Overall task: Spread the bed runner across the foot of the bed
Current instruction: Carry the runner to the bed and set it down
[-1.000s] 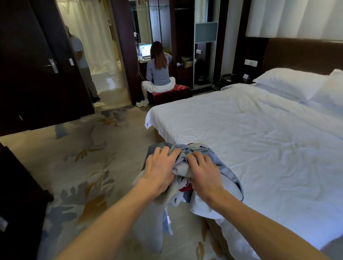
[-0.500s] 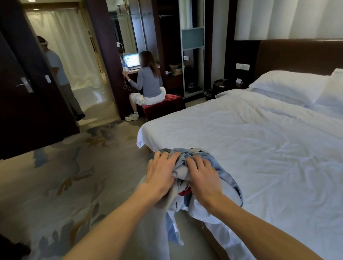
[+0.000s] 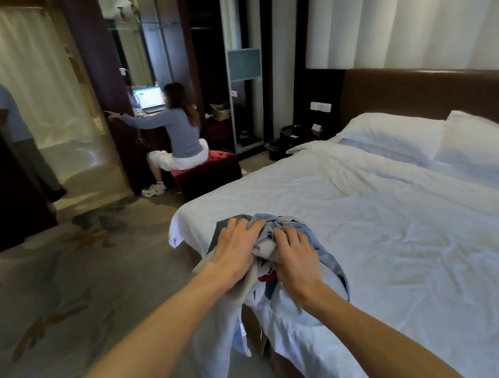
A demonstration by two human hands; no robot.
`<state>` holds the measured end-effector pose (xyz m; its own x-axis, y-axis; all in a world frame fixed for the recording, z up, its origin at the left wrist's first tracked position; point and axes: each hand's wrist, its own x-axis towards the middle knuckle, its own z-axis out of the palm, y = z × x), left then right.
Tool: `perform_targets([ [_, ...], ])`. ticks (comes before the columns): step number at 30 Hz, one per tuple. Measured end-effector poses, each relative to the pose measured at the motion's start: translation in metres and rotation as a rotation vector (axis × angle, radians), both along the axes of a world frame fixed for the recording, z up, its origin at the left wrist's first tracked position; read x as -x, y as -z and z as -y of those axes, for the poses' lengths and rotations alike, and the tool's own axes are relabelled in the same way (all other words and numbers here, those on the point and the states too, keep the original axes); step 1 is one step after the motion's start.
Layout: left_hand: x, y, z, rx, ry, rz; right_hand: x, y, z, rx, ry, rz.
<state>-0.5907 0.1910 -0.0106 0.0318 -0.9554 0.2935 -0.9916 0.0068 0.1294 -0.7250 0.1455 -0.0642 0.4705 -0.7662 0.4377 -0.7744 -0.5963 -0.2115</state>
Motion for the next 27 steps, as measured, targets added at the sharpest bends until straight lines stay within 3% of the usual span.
perform_targets([
  [11,-0.043,-0.004,0.172,0.003,0.344,0.072,-0.034,-0.010,0.110,-0.011,0.339,0.012],
  [27,0.050,0.032,0.435,-0.120,0.598,0.116,0.045,0.036,0.339,-0.102,0.588,0.085],
])
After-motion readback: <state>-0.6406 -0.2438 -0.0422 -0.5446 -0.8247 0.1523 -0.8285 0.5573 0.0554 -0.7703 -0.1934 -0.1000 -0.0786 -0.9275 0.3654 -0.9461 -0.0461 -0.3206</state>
